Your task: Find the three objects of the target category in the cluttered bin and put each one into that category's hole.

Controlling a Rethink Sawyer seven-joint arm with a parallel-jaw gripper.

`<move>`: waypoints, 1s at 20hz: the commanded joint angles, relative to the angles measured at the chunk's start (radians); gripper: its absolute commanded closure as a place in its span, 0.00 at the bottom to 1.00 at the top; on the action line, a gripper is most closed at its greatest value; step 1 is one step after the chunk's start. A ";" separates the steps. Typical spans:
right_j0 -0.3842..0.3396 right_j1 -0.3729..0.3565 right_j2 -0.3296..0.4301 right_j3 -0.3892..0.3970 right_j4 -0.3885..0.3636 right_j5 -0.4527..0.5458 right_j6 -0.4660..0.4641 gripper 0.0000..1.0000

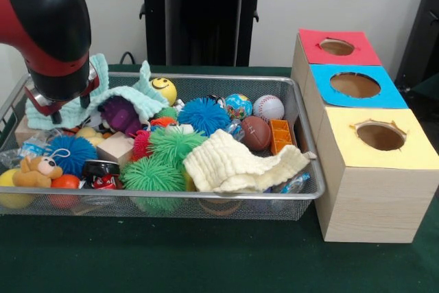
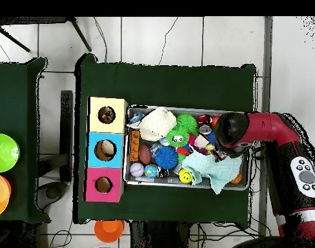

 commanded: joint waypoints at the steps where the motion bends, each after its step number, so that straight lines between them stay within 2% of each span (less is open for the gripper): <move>1: 0.025 0.037 -0.026 0.031 -0.041 0.081 -0.318 0.00; 3: 0.024 0.041 -0.016 0.032 -0.021 0.085 -0.315 0.00; 6: 0.034 0.035 -0.019 0.030 -0.037 0.092 -0.339 0.00; 10: 0.025 0.040 -0.012 0.038 -0.025 0.067 -0.326 0.00; 11: 0.023 0.041 -0.009 0.040 -0.020 0.060 -0.323 1.00; 20: 0.009 0.038 -0.002 0.045 -0.011 0.044 -0.324 1.00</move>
